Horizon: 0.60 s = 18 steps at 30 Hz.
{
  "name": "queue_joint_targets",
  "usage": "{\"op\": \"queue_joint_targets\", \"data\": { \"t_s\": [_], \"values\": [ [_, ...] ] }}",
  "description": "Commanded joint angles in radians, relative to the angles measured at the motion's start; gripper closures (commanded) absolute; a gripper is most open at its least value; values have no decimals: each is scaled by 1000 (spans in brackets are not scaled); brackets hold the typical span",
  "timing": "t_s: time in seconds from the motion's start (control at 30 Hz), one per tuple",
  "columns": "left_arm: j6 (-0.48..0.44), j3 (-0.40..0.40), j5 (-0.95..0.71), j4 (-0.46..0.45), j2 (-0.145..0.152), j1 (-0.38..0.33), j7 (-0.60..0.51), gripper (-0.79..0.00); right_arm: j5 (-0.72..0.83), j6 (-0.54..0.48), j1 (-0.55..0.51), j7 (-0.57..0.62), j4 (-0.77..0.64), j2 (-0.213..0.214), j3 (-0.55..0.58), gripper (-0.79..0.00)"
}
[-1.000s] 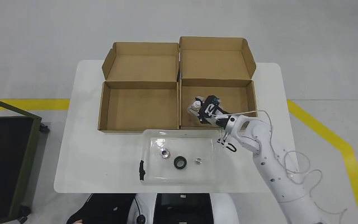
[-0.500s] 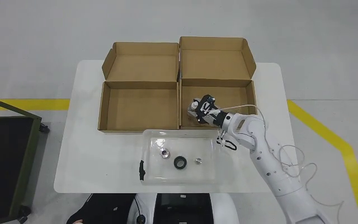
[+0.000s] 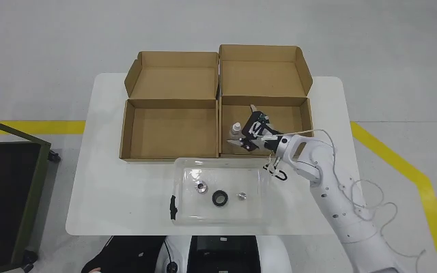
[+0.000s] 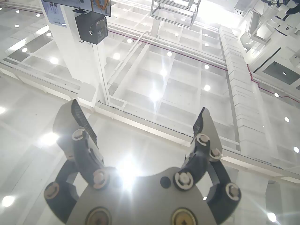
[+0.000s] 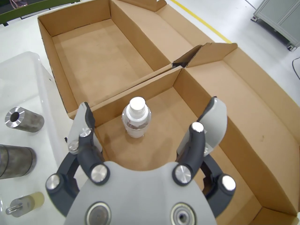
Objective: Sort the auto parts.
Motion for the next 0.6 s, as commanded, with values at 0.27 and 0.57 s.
{"op": "queue_joint_targets", "data": {
  "t_s": [0.27, 0.57],
  "values": [
    [0, 0, 0, 0, 0, 0, 0, -785, 33, -132, -161, 111, -294, 36, 84, -785],
    [0, 0, 0, 0, 0, 0, 0, -785, -8, -235, -325, 203, -493, 66, 119, -785]
  ]
}}
